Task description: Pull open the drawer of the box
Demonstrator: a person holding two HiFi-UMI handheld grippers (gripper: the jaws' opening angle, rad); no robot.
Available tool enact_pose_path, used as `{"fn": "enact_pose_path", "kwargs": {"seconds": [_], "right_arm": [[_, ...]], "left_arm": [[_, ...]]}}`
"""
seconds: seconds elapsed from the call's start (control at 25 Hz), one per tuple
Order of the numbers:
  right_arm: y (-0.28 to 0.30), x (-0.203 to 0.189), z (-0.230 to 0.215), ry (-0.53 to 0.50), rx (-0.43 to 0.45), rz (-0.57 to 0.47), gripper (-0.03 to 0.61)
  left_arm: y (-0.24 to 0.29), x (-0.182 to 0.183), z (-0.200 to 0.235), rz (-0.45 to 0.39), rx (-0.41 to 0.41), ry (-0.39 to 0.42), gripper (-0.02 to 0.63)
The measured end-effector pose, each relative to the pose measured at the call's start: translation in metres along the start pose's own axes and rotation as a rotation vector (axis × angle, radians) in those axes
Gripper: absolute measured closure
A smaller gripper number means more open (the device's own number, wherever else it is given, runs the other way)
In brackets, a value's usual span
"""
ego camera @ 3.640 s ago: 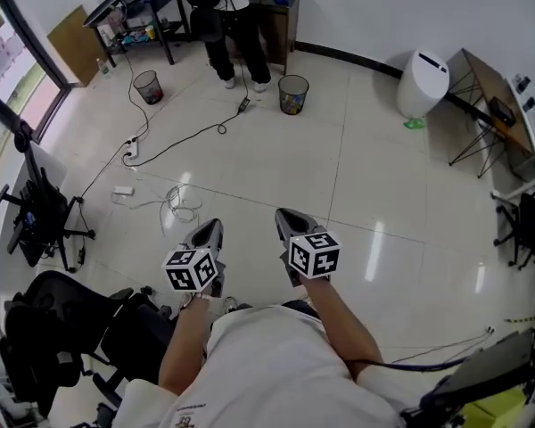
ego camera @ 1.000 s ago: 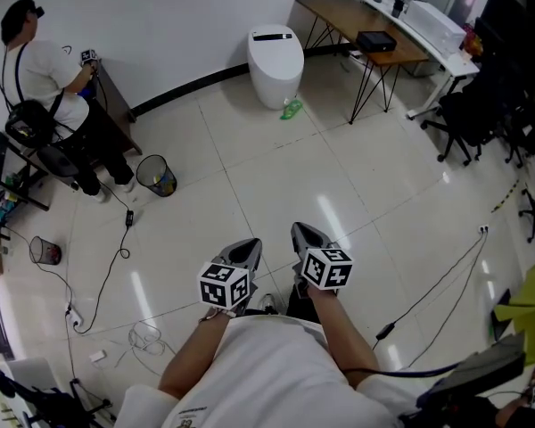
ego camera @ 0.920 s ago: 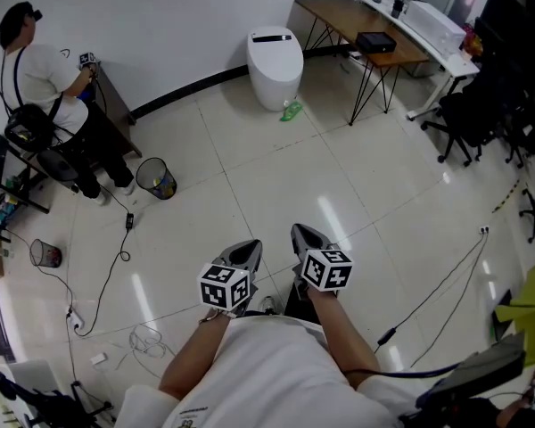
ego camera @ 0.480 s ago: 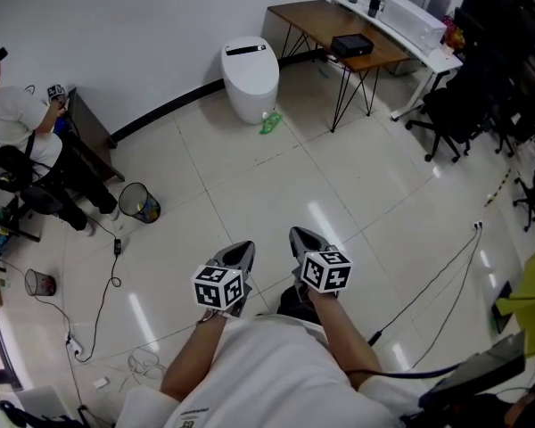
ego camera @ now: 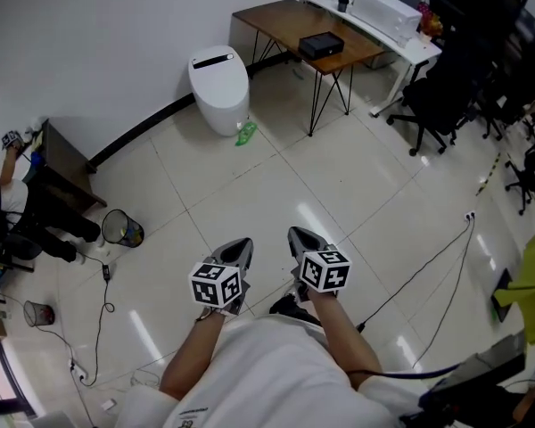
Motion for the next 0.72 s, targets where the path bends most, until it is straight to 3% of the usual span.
{"fn": "enact_pose_path", "kwargs": {"seconds": [0.44,0.72], "right_arm": [[-0.001,0.027,-0.08,0.046,-0.043,-0.02,0.592],[-0.007,0.038,-0.11,0.058,-0.053,-0.026,0.592]], "left_arm": [[0.081,0.034,-0.03,0.027,-0.046,0.045,0.612],[0.107,0.044,-0.049,0.029,-0.062,0.061,0.612]]}}
Point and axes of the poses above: the fingertips, and each gripper's own axes: y forward along the fingers, z to its left, x out of its top, the point moved 8 cm from there along -y, backward along the fingers, and after that the axes turned 5 degrees about -y, right-handed, at the moved point
